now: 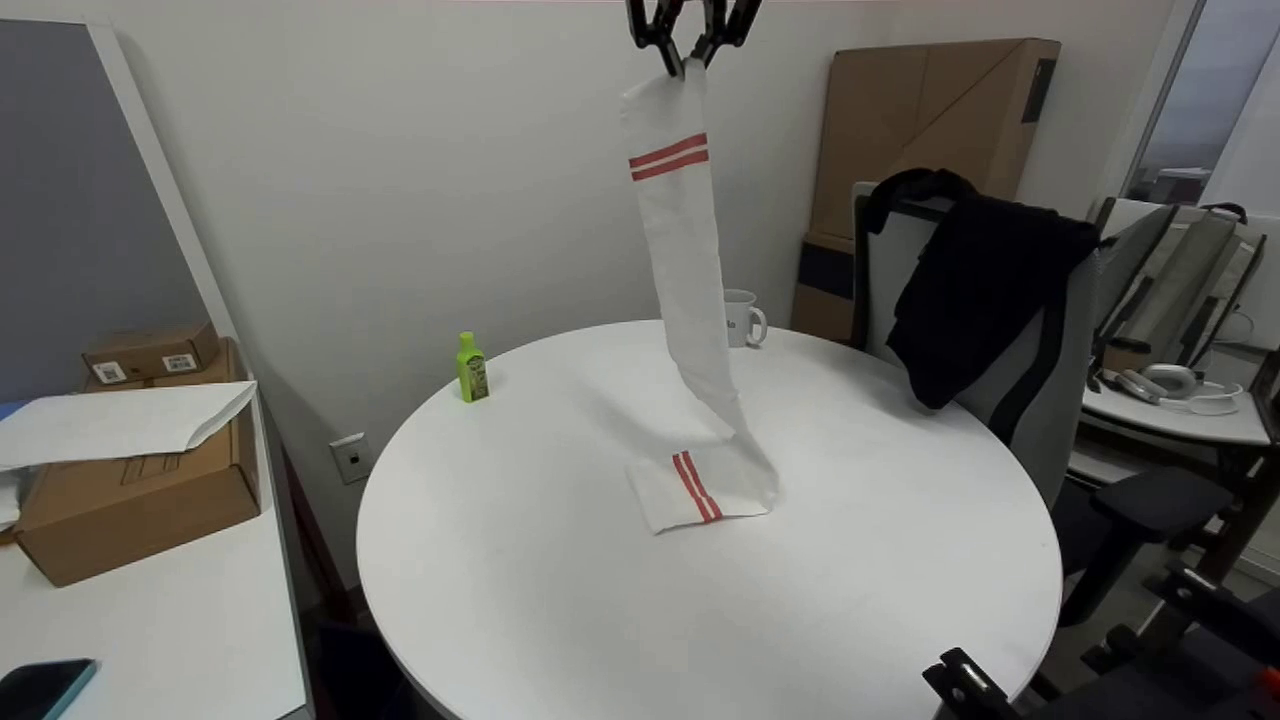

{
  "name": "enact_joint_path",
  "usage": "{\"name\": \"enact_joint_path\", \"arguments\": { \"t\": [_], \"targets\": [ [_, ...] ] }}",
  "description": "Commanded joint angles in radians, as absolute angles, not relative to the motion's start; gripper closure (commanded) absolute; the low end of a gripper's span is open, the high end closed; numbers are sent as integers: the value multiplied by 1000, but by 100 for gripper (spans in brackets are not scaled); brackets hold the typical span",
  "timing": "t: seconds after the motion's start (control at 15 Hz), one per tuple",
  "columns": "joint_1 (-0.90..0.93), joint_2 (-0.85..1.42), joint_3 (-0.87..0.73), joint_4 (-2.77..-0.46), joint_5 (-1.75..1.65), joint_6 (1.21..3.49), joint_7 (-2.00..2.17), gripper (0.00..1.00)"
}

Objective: Fold the white towel in a zigzag pattern

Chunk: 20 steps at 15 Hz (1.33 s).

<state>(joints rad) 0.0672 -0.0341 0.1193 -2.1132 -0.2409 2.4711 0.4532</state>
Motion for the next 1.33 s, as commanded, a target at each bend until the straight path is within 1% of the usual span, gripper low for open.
{"name": "enact_joint_path", "arguments": {
  "t": [0.0, 0.73, 1.27],
  "targets": [
    [91, 35, 128, -2086, -213, 2480, 440, 97],
    [205, 141, 143, -1992, -237, 2499, 524, 97],
    [234, 192, 121, -2011, -233, 2560, 574, 97]
  ]
}}
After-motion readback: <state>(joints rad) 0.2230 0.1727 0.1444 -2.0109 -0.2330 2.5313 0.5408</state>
